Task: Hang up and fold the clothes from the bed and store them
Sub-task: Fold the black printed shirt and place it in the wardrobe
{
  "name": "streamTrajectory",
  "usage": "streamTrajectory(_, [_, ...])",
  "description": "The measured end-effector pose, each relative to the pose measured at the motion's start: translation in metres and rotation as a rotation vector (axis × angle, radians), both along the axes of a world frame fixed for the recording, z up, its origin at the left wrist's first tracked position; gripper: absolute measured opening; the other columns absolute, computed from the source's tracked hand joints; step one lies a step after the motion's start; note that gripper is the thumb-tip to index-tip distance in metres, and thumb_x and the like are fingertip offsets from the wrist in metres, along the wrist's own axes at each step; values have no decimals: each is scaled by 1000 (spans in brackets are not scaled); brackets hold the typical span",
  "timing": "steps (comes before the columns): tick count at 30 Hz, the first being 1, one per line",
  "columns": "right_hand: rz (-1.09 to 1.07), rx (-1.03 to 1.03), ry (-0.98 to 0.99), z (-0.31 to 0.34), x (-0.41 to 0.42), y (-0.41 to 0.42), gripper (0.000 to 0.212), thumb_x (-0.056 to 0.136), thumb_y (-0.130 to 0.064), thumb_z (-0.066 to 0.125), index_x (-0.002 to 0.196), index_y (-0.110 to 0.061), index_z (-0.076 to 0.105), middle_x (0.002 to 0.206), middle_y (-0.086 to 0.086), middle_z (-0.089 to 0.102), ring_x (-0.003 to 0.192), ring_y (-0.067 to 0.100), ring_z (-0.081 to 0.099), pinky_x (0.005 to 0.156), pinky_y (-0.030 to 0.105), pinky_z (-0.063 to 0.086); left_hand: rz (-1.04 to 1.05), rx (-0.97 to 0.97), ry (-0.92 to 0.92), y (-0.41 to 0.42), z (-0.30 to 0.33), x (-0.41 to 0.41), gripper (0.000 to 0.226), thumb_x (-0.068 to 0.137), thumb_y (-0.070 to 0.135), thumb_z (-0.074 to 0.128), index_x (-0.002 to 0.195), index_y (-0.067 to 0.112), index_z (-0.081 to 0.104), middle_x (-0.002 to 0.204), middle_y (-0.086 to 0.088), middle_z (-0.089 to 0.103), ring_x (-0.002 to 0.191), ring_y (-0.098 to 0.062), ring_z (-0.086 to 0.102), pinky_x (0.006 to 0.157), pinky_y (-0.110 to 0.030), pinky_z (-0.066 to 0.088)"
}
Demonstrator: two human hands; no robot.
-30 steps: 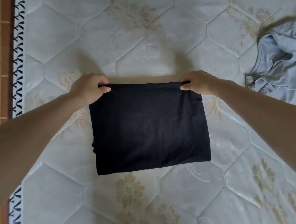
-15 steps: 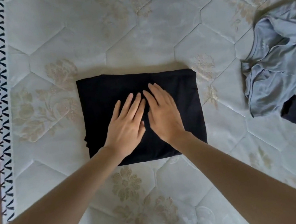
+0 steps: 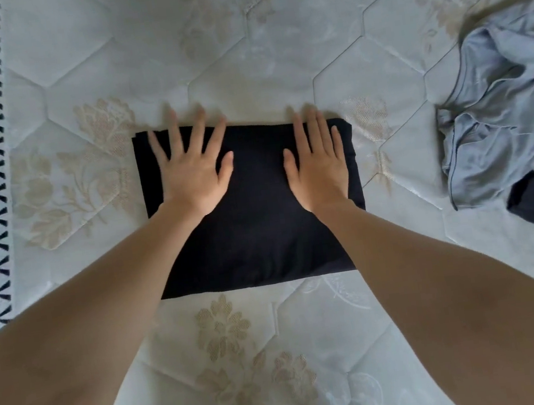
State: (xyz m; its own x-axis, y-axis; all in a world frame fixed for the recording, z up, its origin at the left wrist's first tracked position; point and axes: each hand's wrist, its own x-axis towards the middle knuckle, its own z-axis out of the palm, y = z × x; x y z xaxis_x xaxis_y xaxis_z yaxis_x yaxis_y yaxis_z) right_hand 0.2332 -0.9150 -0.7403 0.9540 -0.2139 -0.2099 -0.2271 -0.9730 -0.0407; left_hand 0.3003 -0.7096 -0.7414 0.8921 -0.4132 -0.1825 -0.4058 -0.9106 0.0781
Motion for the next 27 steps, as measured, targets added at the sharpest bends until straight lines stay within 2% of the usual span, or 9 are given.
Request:
streamTrajectory(5, [-118, -57, 50, 3, 1, -20, 62, 103, -44, 14, 157, -18, -5, 166, 7, -6, 152, 20, -6, 123, 41, -4, 53, 68, 60, 1, 6, 5, 60, 101, 49, 10, 156, 27, -2, 164, -5, -5, 148, -41, -8, 114, -67, -1])
streamTrajectory(9, [-193, -53, 18, 9, 1, 4, 61, 105, -41, 15, 157, -14, -1, 165, 13, -3, 152, 26, -4, 123, 48, -1, 31, 201, 1, -17, 22, -4, 62, 101, 44, 4, 155, 16, -7, 163, -8, -15, 149, -34, -14, 114, -63, -6])
streamTrajectory(12, [-81, -23, -78, 13, -18, 41, 60, 104, -37, 18, 157, -11, 8, 164, 15, 6, 152, 28, 3, 122, 49, 2, -47, 99, -18, -37, 30, -43, 63, 101, 43, 6, 155, 12, -1, 164, -9, -8, 150, -30, -9, 116, -59, -5])
streamTrajectory(15, [21, -10, -69, 2, -50, 64, 57, 103, -32, 24, 156, -11, 16, 164, 14, 12, 152, 27, 8, 122, 49, 9, -45, 53, 57, -35, 18, -86, 62, 101, 41, 5, 156, 13, 1, 164, -8, -4, 151, -27, -5, 120, -54, 0])
streamTrajectory(17, [75, 2, -79, -3, -66, 59, 55, 105, -35, 22, 155, -12, 23, 162, 13, 20, 151, 27, 15, 122, 48, 15, -79, 0, 42, -15, 9, -102, 59, 103, 42, 9, 156, 17, 10, 164, -7, 6, 151, -27, 5, 120, -55, 7])
streamTrajectory(20, [216, 14, -100, -7, -81, 28, 55, 106, -39, 22, 156, -19, 25, 163, 9, 21, 151, 25, 17, 121, 50, 16, -149, -66, -38, 24, 0, -104, 55, 103, 41, 24, 155, 21, 24, 162, -8, 19, 149, -29, 17, 119, -55, 15])
streamTrajectory(22, [147, -10, -119, -10, -90, 3, 55, 105, -40, 23, 156, -20, 24, 163, 9, 21, 150, 26, 19, 121, 50, 17, -123, -79, -104, 47, -2, -99, 52, 104, 37, 27, 153, 21, 29, 160, -10, 24, 147, -31, 23, 118, -53, 16])
streamTrajectory(24, [-25, -24, -95, -13, -99, -19, 57, 104, -42, 19, 157, -21, 20, 163, 10, 20, 150, 27, 19, 121, 50, 17, -40, -70, -130, 62, -3, -97, 50, 105, 34, 27, 152, 20, 33, 159, -10, 28, 147, -32, 25, 117, -53, 15])
streamTrajectory(27, [-143, -42, -56, -15, -107, -34, 58, 104, -41, 15, 157, -16, 16, 163, 15, 18, 150, 31, 18, 121, 51, 16, 78, -50, -68, 66, -3, -98, 53, 103, 33, 22, 154, 18, 28, 161, -10, 22, 148, -33, 17, 117, -58, 12])
